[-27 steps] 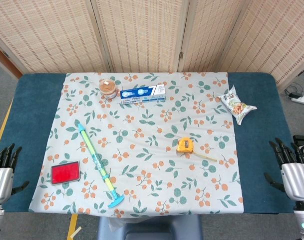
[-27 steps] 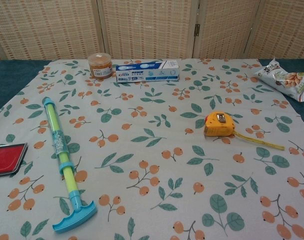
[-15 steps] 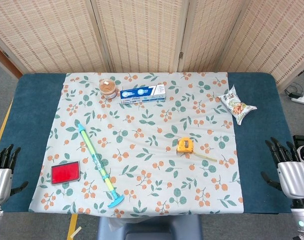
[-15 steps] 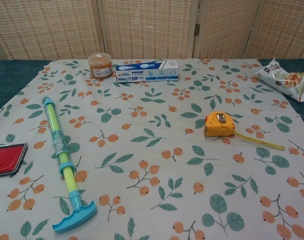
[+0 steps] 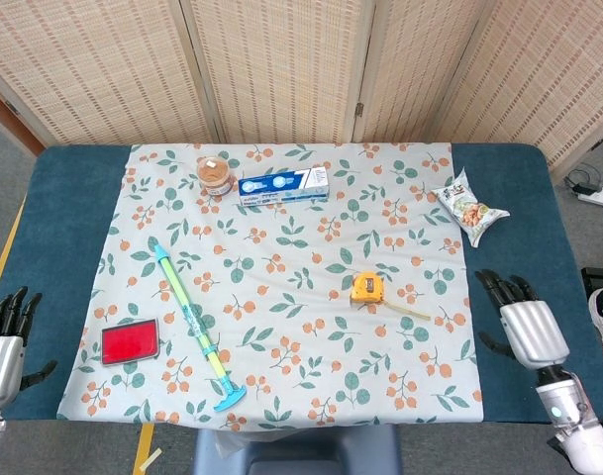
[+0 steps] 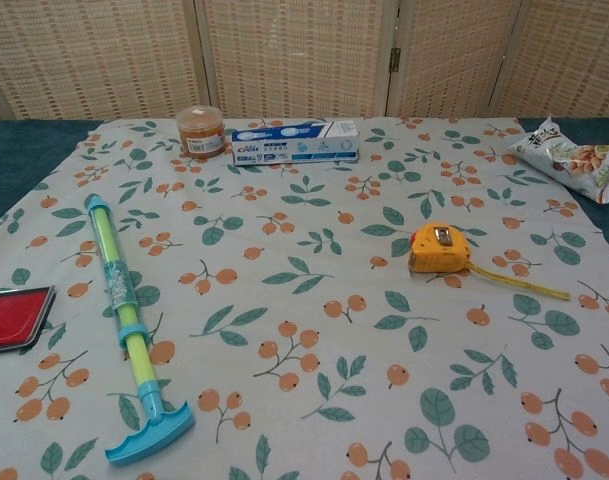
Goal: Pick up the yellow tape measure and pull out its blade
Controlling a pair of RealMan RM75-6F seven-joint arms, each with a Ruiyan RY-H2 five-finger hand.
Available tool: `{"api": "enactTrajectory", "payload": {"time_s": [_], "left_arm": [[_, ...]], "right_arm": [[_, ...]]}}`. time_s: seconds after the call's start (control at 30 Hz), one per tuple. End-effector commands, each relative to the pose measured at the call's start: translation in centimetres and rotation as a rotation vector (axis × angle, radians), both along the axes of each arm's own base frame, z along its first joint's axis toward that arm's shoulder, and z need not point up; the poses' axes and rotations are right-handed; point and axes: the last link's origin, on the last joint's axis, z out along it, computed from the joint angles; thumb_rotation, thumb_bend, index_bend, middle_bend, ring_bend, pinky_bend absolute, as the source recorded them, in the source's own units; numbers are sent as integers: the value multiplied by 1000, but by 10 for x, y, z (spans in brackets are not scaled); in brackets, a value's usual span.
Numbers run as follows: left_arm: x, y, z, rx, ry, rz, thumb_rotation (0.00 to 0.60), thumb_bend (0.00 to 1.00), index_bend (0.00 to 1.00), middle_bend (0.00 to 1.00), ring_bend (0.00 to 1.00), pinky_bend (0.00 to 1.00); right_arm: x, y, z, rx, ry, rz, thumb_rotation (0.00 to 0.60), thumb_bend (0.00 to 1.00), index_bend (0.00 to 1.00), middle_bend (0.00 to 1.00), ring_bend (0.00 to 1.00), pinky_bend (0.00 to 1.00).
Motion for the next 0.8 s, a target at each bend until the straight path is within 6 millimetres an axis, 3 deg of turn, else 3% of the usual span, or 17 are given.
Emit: {"api": "enactTrajectory", "payload": {"time_s": [0.03,0.3,0.47,0.8], "left_arm": [[0,-1,0,0,0,0,600,156,35,0,0,0],[1,-3,1,-3,-5,2,600,156,46,0,0,0],[-1,-5,3,-1,-11,8,600,156,51,0,1,0],[-5,-5,5,5,-12,21,600,155,51,0,0,0]], "right_arm": [[17,-26,-20,51,7,42,600,288,0,117,209,151],[50,-72,-73,195,44,83,600,289,28,75,127,150],[65,-95,-101,240,68,99,600,288,94,119,138,150],[77,-120,-144,304,120,110,600,289,98,160,175,150]]}}
